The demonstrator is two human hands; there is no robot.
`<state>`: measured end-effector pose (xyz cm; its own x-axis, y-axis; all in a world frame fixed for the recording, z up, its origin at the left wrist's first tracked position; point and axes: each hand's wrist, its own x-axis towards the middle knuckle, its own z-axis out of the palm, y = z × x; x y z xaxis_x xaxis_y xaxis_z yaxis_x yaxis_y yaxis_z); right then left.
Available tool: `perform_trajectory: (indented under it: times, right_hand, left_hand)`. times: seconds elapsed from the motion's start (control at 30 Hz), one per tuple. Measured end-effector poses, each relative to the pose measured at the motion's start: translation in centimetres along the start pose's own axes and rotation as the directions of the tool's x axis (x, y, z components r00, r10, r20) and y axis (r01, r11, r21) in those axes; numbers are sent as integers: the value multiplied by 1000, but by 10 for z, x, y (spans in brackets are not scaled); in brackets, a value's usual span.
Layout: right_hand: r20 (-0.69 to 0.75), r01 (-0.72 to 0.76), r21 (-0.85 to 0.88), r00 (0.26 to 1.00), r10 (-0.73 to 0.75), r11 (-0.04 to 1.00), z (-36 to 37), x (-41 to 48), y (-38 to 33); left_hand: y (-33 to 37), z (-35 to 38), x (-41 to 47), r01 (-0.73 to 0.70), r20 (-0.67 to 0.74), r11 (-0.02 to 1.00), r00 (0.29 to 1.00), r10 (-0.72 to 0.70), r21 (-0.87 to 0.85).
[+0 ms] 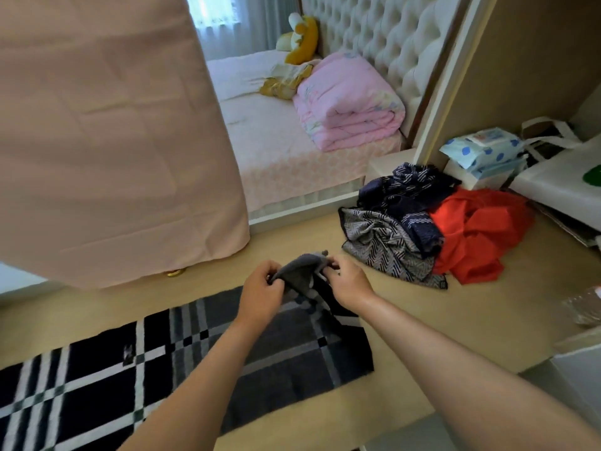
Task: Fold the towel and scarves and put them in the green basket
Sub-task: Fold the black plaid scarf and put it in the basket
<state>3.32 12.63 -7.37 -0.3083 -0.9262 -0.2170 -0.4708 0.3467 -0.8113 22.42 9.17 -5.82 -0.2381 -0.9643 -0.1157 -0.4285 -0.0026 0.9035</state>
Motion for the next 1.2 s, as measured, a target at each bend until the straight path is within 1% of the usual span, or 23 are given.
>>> perform_trajectory:
  times: [0.1,0.17,0.23,0.33,0.43,0.5,0.57,0.6,0.63,0.67,0.73,0.77,0.8,0.83,0.9,0.93,0.97,1.0,1.07,1.1,1.13,1.17,1.2]
  right_hand:
    - [12,80,83,997,-81,993,44,-16,-39]
    - [134,114,108,983,-128,988,76,-28,-56]
    - [291,135,98,944,-158,986,107,-40,-63]
    - [482,127,-14,870,-105,992,145,-53,-54]
    - [513,83,-164,858,13,983,162,-61,-39]
    - [466,83,-252,884,46,964,165,-66,-27]
    - [417,97,-350,907,63,932,166,-70,-15]
    - [393,98,-397,917,73,913,166,-73,-9]
    - [370,93,-436,925,84,895,166,-75,-4]
    - [351,85,-467,931,96,880,166,-78,0]
    - [339,83,-516,934,115,852,168,-82,5]
    - [339,84,-543,932,127,836,169,-83,7]
    - [337,87,-573,932,137,815,170,-84,8]
    - [334,101,-600,933,134,794,172,-85,7]
    - [334,145,-602,939,83,785,175,-87,7]
    - [338,163,-581,940,54,798,176,-88,6]
    - [343,179,-563,939,30,807,177,-89,4]
    - [352,198,-552,936,11,810,178,-90,2]
    - [382,240,-561,924,-10,792,178,-93,-2]
    - [401,266,-582,916,-13,769,179,-94,-3]
    - [422,292,-602,906,-15,743,180,-95,-4]
    - [443,315,-610,897,-17,727,182,-97,-4]
    - [461,332,-606,887,-21,723,184,-98,-4]
  left_hand:
    - [-40,-44,-18,138,-21,989,990,-140,-58]
    - [-69,-70,-30,209,-41,977,977,-211,-35]
    - [-98,-96,-43,248,-24,966,969,-247,71]
    - [-141,-128,-60,319,128,907,923,-363,275]
    - [-168,-150,-67,322,211,816,860,-464,480]
    - [-172,-154,-67,258,152,806,908,-391,532]
    - [-168,-148,-67,94,106,815,977,-187,572]
    - [-164,-141,-66,-12,136,807,987,-84,590]
    - [-159,-134,-65,-117,197,784,980,-7,610]
    - [-157,-126,-63,-195,274,743,962,15,641]
    - [-156,-116,-57,-293,388,630,922,-14,719]
    - [-157,-113,-53,-308,403,607,915,-22,732]
    - [-157,-114,-52,-294,376,629,927,2,719]
    - [-155,-115,-52,-247,305,697,951,42,673]
    - [-152,-124,-55,-58,42,871,998,43,488]
    - [-151,-132,-57,63,-105,923,994,-24,380]
    - [-152,-140,-58,182,-224,940,967,-118,290]
    - [-155,-150,-60,295,-304,922,928,-214,250]
    - [-165,-169,-67,476,-367,836,855,-367,272]
    - [-170,-177,-73,510,-391,804,838,-382,307]
    - [-177,-181,-77,481,-406,788,855,-324,383]
    - [-182,-184,-80,393,-388,770,899,-205,503]
    - [-188,-183,-81,251,-308,730,950,-58,635]
